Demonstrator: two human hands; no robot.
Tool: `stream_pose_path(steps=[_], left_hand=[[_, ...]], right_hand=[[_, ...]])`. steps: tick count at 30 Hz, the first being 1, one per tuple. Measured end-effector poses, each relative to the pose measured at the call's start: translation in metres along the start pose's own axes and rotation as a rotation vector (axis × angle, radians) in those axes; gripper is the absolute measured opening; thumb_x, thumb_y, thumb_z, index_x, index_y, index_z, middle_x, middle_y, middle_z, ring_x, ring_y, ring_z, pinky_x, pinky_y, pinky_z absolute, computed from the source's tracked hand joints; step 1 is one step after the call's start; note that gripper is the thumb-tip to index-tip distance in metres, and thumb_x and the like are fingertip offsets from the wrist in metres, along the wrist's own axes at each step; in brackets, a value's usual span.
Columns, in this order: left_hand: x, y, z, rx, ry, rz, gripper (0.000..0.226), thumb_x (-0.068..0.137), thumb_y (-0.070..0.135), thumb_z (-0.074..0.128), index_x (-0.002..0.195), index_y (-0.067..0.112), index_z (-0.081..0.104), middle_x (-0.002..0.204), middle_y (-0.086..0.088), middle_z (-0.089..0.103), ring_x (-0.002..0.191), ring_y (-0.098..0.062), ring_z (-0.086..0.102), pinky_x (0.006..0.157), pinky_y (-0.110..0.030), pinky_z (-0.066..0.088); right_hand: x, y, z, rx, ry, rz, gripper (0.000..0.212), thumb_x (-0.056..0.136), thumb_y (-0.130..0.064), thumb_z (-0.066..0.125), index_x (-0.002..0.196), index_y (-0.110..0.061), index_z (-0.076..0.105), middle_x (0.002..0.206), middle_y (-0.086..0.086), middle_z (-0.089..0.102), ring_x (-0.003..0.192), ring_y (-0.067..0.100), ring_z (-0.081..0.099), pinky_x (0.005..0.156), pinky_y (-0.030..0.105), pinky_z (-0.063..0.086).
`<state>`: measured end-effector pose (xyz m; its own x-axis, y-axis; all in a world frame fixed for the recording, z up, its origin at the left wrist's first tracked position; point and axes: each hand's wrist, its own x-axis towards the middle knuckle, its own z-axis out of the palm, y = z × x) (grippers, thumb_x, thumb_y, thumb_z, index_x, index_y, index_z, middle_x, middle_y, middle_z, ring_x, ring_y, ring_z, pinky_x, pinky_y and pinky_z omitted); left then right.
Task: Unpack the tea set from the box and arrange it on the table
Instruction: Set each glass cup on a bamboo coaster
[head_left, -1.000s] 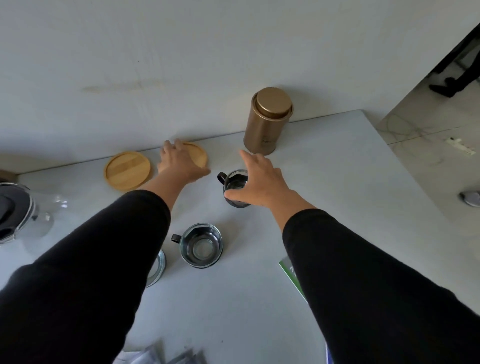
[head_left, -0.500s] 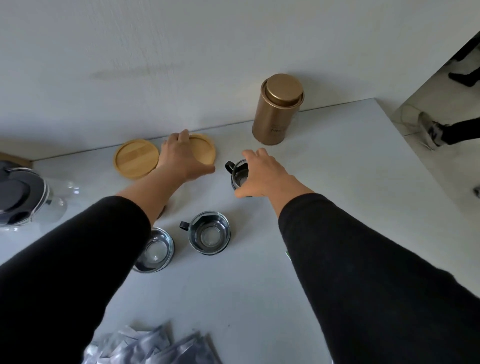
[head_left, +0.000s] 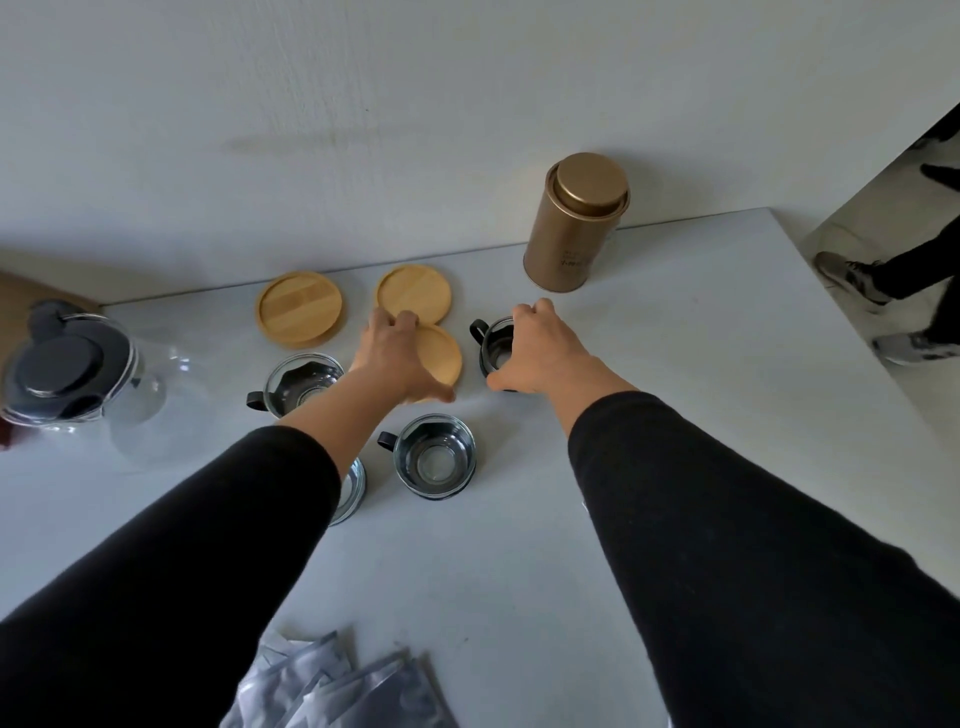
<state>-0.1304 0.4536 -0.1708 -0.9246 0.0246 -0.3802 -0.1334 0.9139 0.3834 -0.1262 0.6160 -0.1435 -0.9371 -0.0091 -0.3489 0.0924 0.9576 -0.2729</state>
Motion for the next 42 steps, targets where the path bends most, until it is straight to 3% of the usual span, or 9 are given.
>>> stream_pose_path(steps=[11,17,21,24,32,42], left_hand=[[-0.006,-0.006,0.001,-0.061,-0.030,0.029,0.103,0.057,0.040,0.088,0.142,0.018,0.034,0.139,-0.009,0.034,0.131,-0.028,0.037,0.107,-0.040,0.039],[-0.002,-0.016,-0.018,-0.135,-0.006,0.011,0.068,0.090,0.020,0.061,0.148,0.016,0.025,0.143,-0.013,0.042,0.133,-0.029,0.039,0.104,-0.038,0.038],[-0.004,-0.028,-0.039,-0.142,0.110,0.025,0.050,0.095,0.010,0.050,0.143,0.013,0.036,0.139,-0.010,0.048,0.129,-0.026,0.046,0.102,-0.034,0.041],[-0.007,-0.044,-0.047,-0.090,0.130,0.034,0.045,0.095,0.015,0.052,0.140,0.013,0.044,0.139,-0.008,0.050,0.128,-0.024,0.048,0.103,-0.033,0.041],[-0.018,-0.070,-0.048,0.079,0.020,0.081,0.049,0.093,0.033,0.055,0.137,0.015,0.049,0.140,-0.004,0.052,0.136,-0.023,0.039,0.111,-0.036,0.032],[-0.015,-0.074,-0.043,0.061,0.017,0.087,0.045,0.093,0.033,0.054,0.134,0.014,0.052,0.131,-0.004,0.059,0.129,-0.022,0.046,0.108,-0.035,0.037]], right_hand=[[-0.005,-0.008,-0.004,-0.029,0.014,-0.042,0.071,0.068,-0.028,0.078,0.125,-0.004,0.043,0.125,0.012,0.040,0.110,0.031,0.052,0.078,0.032,0.043],[-0.009,-0.028,-0.020,-0.004,0.045,-0.098,0.072,0.069,-0.029,0.078,0.125,-0.003,0.041,0.125,0.012,0.041,0.110,0.029,0.051,0.075,0.028,0.038],[-0.010,-0.049,-0.022,0.017,0.006,-0.147,0.079,0.068,-0.028,0.078,0.132,-0.005,0.038,0.130,0.011,0.039,0.117,0.028,0.048,0.085,0.031,0.043],[-0.013,-0.063,-0.011,0.015,-0.045,-0.153,0.082,0.068,-0.026,0.077,0.136,-0.005,0.036,0.134,0.011,0.039,0.122,0.029,0.046,0.096,0.035,0.045],[-0.019,-0.075,0.010,-0.017,-0.069,-0.155,0.073,0.068,-0.029,0.078,0.127,-0.005,0.043,0.127,0.011,0.042,0.114,0.027,0.050,0.087,0.031,0.043],[-0.020,-0.074,0.018,-0.005,-0.056,-0.165,0.078,0.069,-0.031,0.079,0.131,-0.006,0.040,0.131,0.011,0.040,0.117,0.028,0.049,0.089,0.031,0.043]])
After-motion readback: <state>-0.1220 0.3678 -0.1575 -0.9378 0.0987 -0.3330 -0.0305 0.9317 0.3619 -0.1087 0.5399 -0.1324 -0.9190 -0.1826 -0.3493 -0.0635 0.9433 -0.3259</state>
